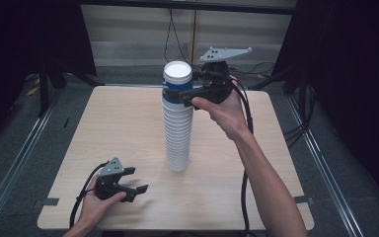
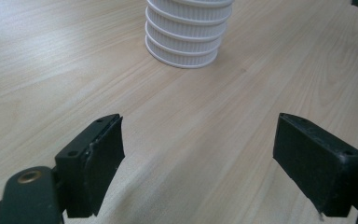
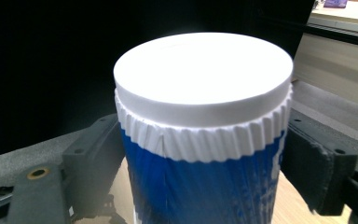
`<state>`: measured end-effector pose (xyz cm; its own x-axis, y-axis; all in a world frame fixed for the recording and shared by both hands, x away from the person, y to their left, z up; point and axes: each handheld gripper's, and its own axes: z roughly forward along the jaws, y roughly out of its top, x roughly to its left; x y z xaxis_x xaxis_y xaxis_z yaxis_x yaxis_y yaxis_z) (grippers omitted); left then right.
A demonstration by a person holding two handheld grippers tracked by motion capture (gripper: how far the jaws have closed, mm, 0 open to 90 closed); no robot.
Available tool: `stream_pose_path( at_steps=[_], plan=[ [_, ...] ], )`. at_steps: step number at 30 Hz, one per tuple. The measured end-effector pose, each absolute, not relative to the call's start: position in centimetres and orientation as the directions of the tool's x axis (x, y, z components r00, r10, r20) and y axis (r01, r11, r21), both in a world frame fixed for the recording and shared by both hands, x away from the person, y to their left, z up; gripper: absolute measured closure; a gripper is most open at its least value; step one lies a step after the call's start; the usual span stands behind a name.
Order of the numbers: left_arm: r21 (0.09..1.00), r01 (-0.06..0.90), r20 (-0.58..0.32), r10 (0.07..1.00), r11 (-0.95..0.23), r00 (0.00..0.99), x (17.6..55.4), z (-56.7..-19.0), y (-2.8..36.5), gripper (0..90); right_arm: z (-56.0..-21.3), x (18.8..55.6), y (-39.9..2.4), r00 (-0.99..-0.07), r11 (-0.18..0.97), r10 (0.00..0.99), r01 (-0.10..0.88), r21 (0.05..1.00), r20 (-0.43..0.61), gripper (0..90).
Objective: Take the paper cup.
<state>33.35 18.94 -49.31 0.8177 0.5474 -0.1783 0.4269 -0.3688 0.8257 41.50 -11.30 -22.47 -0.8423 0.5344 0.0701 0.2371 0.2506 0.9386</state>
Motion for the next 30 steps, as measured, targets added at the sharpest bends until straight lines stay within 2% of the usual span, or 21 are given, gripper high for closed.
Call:
stream_pose_path(
  at_steps=[3,6,30],
  plan=[
    [0.824,0.426,-0.174,0.548,-0.374,0.818,33.36,-49.29,18.96,16.4,-22.43,41.56,-11.12,-0.843,0.255,0.533,0.24,0.937,0.071,18.5],
    [0.822,0.427,-0.173,0.549,-0.377,0.818,33.34,-49.32,18.93,16.4,-22.38,41.63,-10.91,-0.839,0.257,0.54,0.237,0.937,0.064,23.3],
    [0.828,0.421,-0.165,0.558,-0.369,0.813,33.39,-49.26,19.1,16.4,-22.02,41.72,-11.7,-0.841,0.127,0.531,0.197,0.972,0.102,25.0]
  ],
)
